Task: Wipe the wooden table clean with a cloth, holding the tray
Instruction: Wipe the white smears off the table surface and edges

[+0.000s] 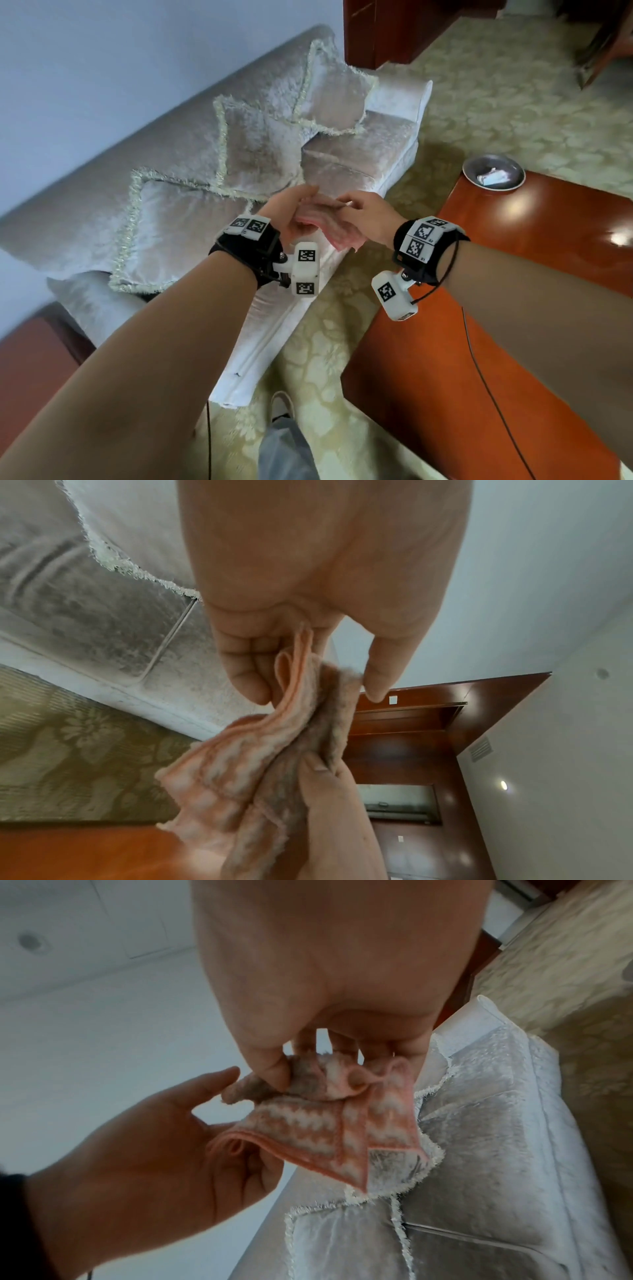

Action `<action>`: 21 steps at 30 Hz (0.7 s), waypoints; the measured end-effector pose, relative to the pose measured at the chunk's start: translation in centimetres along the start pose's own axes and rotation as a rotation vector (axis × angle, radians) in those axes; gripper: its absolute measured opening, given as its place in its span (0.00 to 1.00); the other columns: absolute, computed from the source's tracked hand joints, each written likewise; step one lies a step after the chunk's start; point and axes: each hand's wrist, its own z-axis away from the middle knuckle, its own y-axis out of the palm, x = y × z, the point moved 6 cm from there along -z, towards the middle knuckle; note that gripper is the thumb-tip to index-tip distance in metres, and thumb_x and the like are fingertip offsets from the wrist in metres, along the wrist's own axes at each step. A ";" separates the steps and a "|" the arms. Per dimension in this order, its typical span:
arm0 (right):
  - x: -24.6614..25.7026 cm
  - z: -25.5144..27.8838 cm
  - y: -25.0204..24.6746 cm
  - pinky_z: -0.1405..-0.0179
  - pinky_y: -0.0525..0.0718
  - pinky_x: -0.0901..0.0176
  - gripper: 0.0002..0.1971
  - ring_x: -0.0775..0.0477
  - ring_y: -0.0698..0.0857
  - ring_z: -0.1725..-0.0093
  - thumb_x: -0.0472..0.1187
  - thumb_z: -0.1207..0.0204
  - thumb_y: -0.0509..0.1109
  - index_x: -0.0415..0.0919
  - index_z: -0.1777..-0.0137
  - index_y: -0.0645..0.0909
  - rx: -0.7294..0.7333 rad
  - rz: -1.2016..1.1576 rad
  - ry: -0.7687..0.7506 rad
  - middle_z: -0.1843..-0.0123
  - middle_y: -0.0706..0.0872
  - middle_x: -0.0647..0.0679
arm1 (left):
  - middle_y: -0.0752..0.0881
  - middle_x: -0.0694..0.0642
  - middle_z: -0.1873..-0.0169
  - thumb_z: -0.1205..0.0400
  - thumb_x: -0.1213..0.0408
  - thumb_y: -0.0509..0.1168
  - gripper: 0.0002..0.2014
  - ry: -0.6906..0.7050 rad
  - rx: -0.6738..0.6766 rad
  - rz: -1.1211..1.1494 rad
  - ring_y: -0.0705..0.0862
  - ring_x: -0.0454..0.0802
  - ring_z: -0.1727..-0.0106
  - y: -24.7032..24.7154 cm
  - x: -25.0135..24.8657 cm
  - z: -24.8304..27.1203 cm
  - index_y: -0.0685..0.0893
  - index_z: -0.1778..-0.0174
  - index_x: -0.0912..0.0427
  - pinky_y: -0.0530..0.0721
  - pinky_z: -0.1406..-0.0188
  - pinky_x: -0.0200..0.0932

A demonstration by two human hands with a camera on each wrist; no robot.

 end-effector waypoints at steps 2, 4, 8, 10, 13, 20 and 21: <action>0.6 -3.7 1.7 0.64 0.77 0.63 0.09 0.54 0.82 0.63 0.40 0.20 0.66 0.56 0.53 0.84 -0.029 -0.073 0.030 0.63 0.85 0.55 | 0.82 0.59 0.56 0.20 0.58 0.71 0.24 0.027 0.017 -0.017 0.82 0.45 0.63 -2.7 -1.6 -2.4 0.80 0.33 0.71 0.83 0.64 0.34; 0.9 -7.2 3.4 0.66 0.75 0.65 0.10 0.55 0.80 0.65 0.36 0.20 0.64 0.51 0.50 0.85 -0.075 -0.144 0.085 0.64 0.84 0.54 | 0.85 0.61 0.57 0.20 0.64 0.71 0.23 0.024 0.015 -0.043 0.85 0.46 0.62 -5.5 -3.1 -4.5 0.79 0.33 0.73 0.83 0.64 0.33; 1.7 -13.7 7.1 0.55 0.84 0.50 0.09 0.41 0.85 0.54 0.36 0.19 0.65 0.41 0.45 0.86 -0.147 -0.267 0.211 0.54 0.88 0.42 | 0.78 0.60 0.69 0.20 0.77 0.67 0.11 0.000 -0.037 -0.077 0.79 0.52 0.67 -12.7 -5.9 -10.2 0.78 0.42 0.68 0.80 0.63 0.38; 2.2 -16.1 8.2 0.37 0.84 0.41 0.10 0.36 0.86 0.42 0.37 0.18 0.65 0.39 0.43 0.86 -0.176 -0.319 0.239 0.44 0.89 0.37 | 0.79 0.65 0.50 0.30 0.74 0.77 0.23 -0.018 0.005 -0.122 0.79 0.58 0.50 -14.9 -7.2 -12.5 0.81 0.40 0.75 0.82 0.50 0.46; 2.6 -18.2 8.7 0.34 0.83 0.40 0.11 0.35 0.86 0.43 0.36 0.19 0.65 0.35 0.43 0.86 -0.222 -0.391 0.278 0.43 0.88 0.32 | 0.89 0.68 0.47 0.24 0.77 0.70 0.13 -0.016 0.055 -0.168 0.89 0.59 0.44 -15.4 -9.9 -12.5 0.85 0.43 0.76 0.89 0.57 0.46; 3.0 -21.1 4.6 0.67 0.76 0.68 0.09 0.50 0.78 0.61 0.32 0.21 0.68 0.38 0.45 0.87 -0.352 -0.232 0.243 0.62 0.83 0.47 | 0.79 0.65 0.56 0.20 0.79 0.63 0.05 0.000 0.135 -0.255 0.80 0.58 0.53 -12.9 -12.7 -18.4 0.83 0.52 0.70 0.91 0.58 0.54; 2.8 -21.3 3.9 0.70 0.74 0.73 0.10 0.53 0.78 0.63 0.32 0.22 0.69 0.40 0.44 0.88 -0.365 -0.210 0.216 0.63 0.83 0.50 | 0.76 0.62 0.63 0.19 0.79 0.62 0.05 -0.014 0.143 -0.273 0.78 0.55 0.59 -12.1 -12.9 -19.5 0.81 0.58 0.68 0.90 0.56 0.56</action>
